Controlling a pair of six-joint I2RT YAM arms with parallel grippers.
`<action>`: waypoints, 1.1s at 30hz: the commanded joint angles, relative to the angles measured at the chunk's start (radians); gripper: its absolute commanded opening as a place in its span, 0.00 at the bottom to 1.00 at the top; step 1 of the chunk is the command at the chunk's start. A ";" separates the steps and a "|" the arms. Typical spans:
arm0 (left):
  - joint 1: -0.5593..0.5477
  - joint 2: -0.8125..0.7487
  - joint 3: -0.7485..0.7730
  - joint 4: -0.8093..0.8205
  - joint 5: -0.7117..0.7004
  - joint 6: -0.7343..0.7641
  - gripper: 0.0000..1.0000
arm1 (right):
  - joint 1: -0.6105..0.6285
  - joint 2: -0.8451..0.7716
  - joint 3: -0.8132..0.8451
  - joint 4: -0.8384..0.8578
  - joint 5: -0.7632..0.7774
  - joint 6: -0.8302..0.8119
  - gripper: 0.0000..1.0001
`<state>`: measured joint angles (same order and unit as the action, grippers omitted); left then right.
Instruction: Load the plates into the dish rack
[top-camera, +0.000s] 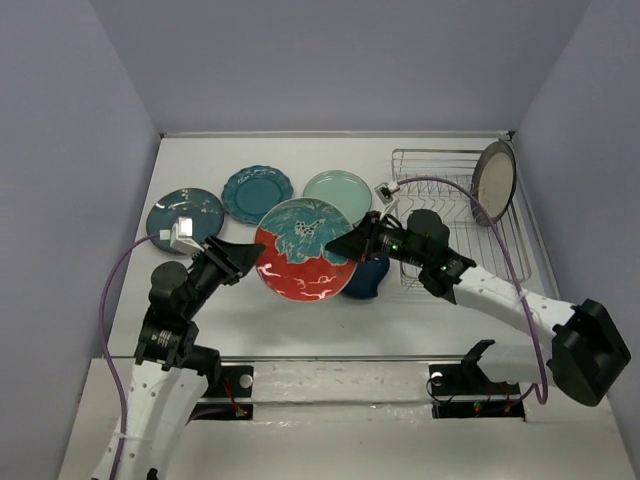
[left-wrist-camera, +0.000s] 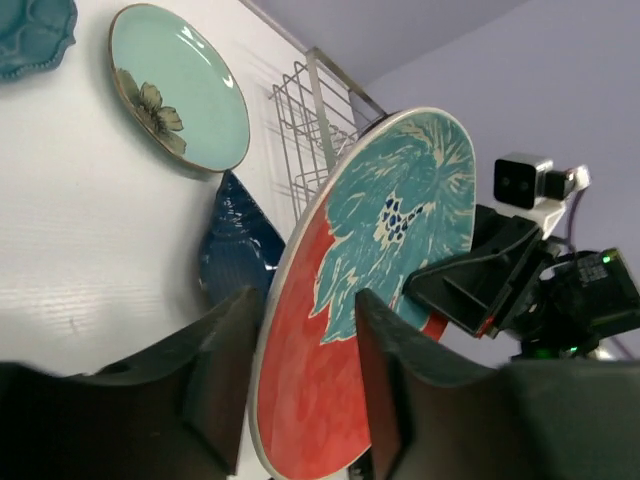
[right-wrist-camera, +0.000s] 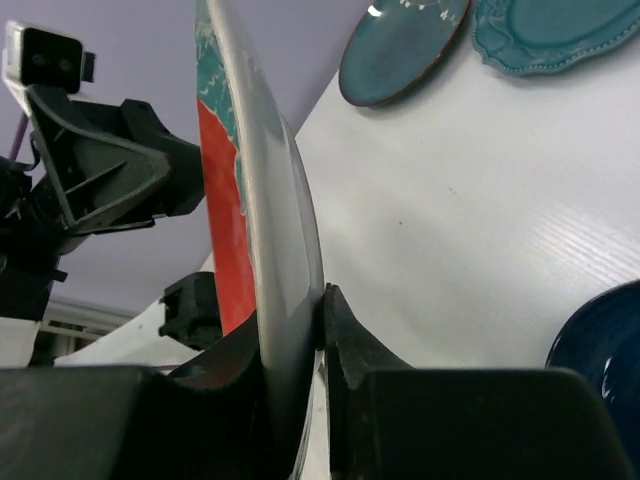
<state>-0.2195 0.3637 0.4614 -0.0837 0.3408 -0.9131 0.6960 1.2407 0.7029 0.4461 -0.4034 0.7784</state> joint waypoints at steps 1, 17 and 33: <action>-0.011 0.052 0.190 0.087 0.108 0.135 0.59 | 0.002 -0.112 0.108 -0.206 0.184 -0.177 0.07; -0.030 0.046 0.195 -0.111 0.170 0.530 0.99 | -0.368 -0.104 0.628 -0.596 0.958 -0.749 0.07; -0.146 -0.032 0.160 -0.097 0.081 0.519 0.99 | -0.566 0.092 0.693 -0.415 1.040 -1.185 0.07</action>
<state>-0.3531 0.3481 0.6323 -0.2276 0.4229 -0.4007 0.1440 1.3750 1.3361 -0.2337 0.6186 -0.3046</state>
